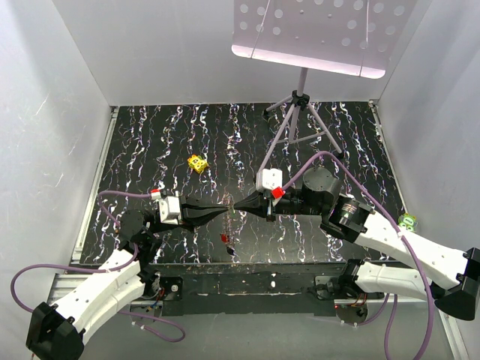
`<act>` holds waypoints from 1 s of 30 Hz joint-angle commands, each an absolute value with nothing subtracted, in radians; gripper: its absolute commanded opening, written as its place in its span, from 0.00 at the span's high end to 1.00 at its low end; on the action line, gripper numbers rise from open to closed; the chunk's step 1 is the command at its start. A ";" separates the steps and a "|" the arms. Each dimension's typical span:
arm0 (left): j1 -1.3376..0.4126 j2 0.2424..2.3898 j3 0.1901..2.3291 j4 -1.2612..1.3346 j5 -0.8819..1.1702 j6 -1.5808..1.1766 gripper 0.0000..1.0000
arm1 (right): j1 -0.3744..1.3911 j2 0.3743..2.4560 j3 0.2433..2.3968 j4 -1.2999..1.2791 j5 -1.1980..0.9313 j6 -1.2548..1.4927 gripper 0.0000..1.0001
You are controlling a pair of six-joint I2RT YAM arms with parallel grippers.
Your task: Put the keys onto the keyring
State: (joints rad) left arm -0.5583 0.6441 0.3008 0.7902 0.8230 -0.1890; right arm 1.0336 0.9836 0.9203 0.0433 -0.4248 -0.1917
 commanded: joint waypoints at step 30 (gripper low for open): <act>-0.545 0.649 0.293 0.877 0.811 -0.221 1.00 | 1.032 0.986 0.931 0.101 -0.428 -0.196 0.99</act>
